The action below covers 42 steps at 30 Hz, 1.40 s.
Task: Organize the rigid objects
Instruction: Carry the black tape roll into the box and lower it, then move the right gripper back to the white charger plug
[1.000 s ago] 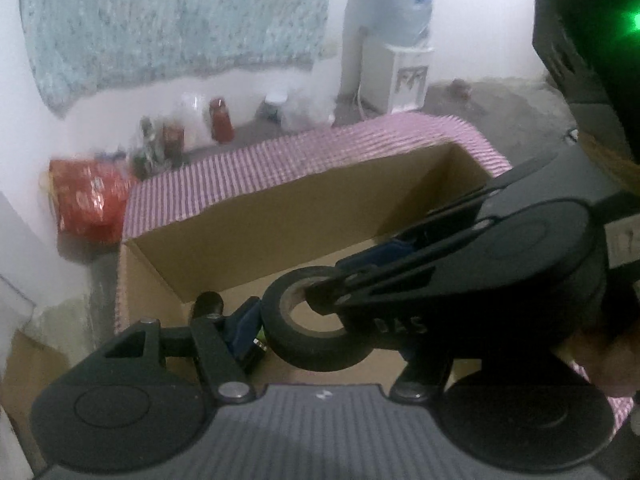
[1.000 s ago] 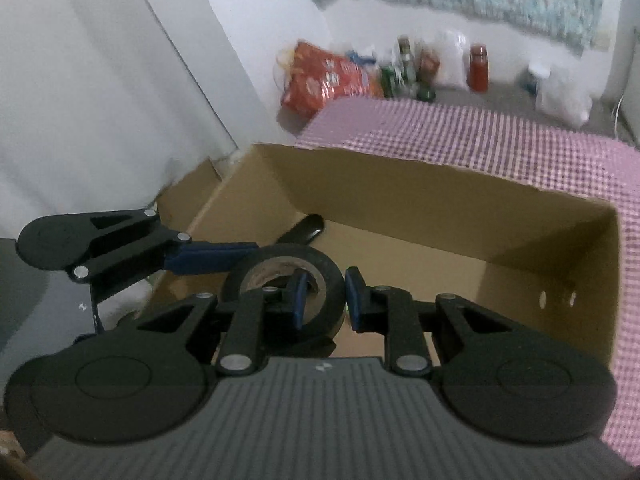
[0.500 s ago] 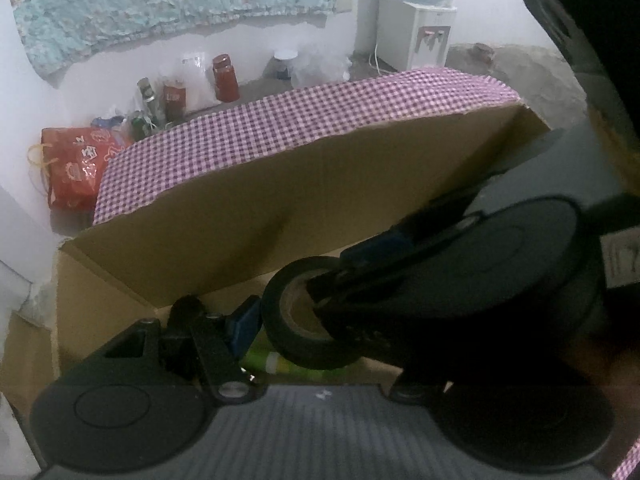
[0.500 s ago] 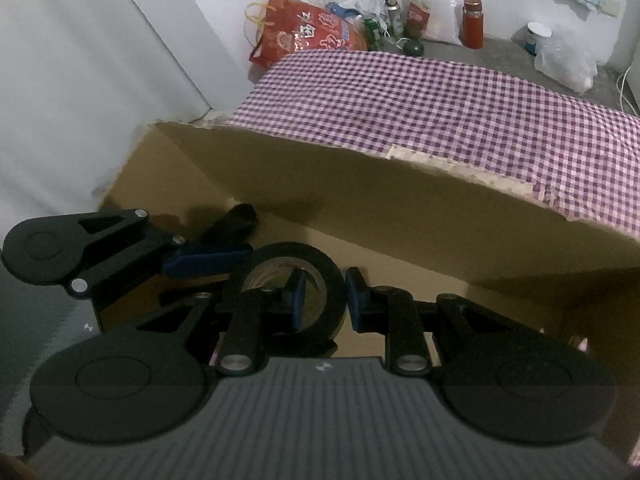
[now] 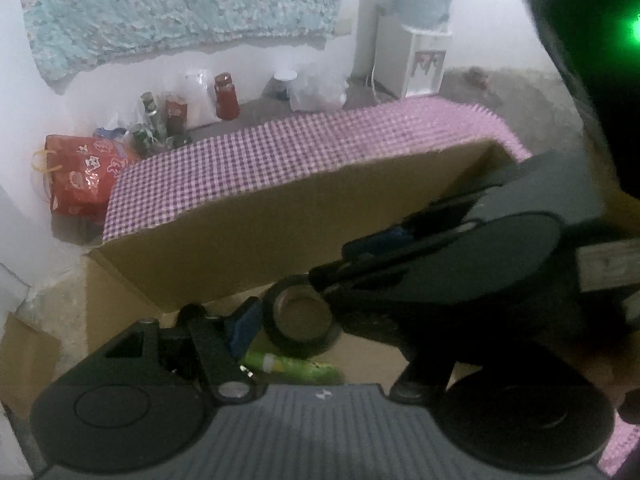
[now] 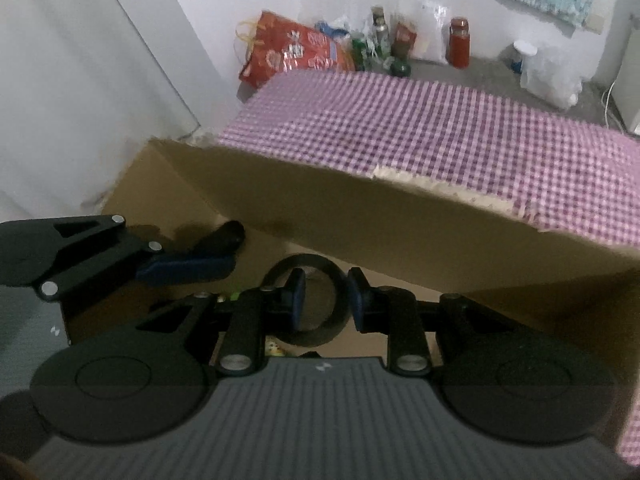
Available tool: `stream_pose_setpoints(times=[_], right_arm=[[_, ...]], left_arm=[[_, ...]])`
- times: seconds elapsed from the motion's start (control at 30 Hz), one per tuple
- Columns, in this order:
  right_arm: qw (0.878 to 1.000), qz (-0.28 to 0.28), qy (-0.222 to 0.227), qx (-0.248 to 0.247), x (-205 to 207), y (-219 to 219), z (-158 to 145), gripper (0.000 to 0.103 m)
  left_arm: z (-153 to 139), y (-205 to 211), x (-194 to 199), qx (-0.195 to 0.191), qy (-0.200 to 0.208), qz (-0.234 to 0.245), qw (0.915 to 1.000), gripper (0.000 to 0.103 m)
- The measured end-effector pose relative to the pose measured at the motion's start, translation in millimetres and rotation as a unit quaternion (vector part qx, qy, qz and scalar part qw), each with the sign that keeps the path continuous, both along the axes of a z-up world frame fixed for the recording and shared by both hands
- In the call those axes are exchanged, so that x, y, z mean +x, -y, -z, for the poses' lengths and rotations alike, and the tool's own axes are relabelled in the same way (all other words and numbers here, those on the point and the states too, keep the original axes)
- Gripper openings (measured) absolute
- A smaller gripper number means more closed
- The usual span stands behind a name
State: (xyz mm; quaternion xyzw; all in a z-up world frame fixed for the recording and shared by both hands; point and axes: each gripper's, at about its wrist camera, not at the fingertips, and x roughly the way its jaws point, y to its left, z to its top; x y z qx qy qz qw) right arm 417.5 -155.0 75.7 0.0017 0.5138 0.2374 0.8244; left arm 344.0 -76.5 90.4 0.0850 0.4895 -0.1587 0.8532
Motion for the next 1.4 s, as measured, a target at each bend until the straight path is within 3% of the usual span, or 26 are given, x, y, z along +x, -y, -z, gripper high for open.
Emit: stream_pose_setpoints(times=[0.3,0.47,0.63,0.77,0.97,1.13,1.4], right_arm=[[0.993,0.027,0.064,0.098,-77,39,-84,0.023],[0.983,0.032,0.110,0.147,-148,67,-127,0.023],[0.973,0.034,0.138,0.183,-226,93,-146,0.023],[0.967,0.053,0.133,0.210,-279,110,-130,0.024],[0.967,0.103,0.102,0.211,-329,117,-71,0.024],[0.960,0.146,0.057,0.233,-334,119,-26,0.024],[0.956,0.168,0.004,0.240,-319,112,17,0.024]], left_arm=[[-61,-25,-58,-0.056,0.050,-0.002,0.9972,0.080],[-91,-51,-101,-0.088,0.071,0.000,0.9936,0.086],[-105,-91,-149,-0.106,0.091,-0.002,0.9902,0.089],[-93,-115,-191,-0.121,0.110,0.001,0.9866,0.090],[-44,-113,-233,-0.152,0.105,-0.008,0.9827,0.090],[-3,-93,-246,-0.163,0.079,0.005,0.9835,0.088],[37,-56,-247,-0.132,0.080,0.048,0.9868,0.067]])
